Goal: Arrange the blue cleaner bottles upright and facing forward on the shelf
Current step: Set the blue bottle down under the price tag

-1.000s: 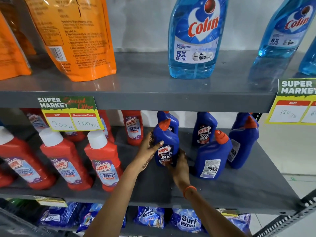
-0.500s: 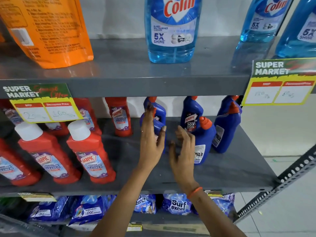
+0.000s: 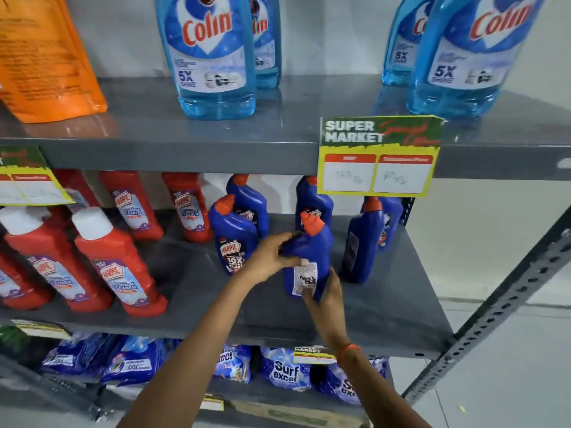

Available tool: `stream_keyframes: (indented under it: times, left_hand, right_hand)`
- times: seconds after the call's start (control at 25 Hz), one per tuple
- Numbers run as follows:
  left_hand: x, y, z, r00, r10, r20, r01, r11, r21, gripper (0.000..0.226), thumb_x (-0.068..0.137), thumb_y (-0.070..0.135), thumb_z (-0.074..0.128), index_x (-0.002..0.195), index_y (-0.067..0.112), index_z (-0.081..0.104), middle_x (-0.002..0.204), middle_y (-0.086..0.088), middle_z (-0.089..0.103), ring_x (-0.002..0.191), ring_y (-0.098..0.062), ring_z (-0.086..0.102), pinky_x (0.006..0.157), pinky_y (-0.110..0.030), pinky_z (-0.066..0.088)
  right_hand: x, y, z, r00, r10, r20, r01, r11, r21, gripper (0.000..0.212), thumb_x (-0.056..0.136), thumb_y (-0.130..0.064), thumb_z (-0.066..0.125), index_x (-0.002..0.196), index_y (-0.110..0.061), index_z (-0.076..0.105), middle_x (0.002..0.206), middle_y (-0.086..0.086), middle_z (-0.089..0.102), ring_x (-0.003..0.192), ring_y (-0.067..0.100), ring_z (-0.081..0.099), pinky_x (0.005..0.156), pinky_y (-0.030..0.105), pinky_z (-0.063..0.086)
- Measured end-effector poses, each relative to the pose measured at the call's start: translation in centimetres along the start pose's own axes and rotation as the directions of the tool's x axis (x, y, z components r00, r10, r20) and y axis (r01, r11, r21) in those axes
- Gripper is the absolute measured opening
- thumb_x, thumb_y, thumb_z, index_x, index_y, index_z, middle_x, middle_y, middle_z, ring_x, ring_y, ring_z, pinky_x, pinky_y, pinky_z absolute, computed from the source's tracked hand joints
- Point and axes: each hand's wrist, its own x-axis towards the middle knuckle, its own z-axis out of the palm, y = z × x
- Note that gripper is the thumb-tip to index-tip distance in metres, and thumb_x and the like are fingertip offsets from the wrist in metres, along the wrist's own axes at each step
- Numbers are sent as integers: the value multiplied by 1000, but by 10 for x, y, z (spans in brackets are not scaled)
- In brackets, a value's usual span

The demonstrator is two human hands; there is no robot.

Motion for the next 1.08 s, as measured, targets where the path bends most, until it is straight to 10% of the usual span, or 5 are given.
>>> stream_keyframes:
  times: [0.16,0.36,0.72,0.88,1.08]
  left_hand:
    - [-1,5,16,957,10,-289,17,996,91,42,64,23,83,99,9,64,97,-6,72,87,-18,66,80,-38,53]
    - [-2,44,35,760,-50,-648,209,963,170,38,64,39,79,81,10,62,75,5,60,67,-16,55,64,-30,45]
    - [-1,24,-11,986,-135,98,167,801,-575,25,92,8,48,101,27,61,86,15,75,86,-2,68,66,-15,54]
    - [14,8,-6,995,-85,51,99,836,-540,32,80,11,66,108,24,64,106,-1,71,106,-23,64,91,-39,52]
    - [20,-8,6,983,-105,-152,2,829,-559,43,73,0,72,110,19,61,105,-2,71,100,-19,66,86,-30,55]
  right_hand:
    - [3,-1,-8,998,-31,62,35,996,-80,79,77,-18,70,140,-6,25,138,15,41,129,31,38,101,18,26]
    - [-3,-18,-3,996,-44,77,57,981,-184,117,62,-31,81,146,-5,4,148,19,22,135,35,24,114,44,23]
    - [22,-20,-47,908,-140,395,-7,938,348,44,54,-33,66,95,-18,60,78,-2,60,69,10,55,61,20,48]
    - [45,-12,-48,865,-86,495,-97,938,333,56,61,-22,73,115,-15,58,102,3,67,94,17,64,76,25,57]
    - [65,-2,-30,929,-51,367,-66,952,299,57,72,8,71,121,-8,47,111,7,60,103,22,59,77,18,56]
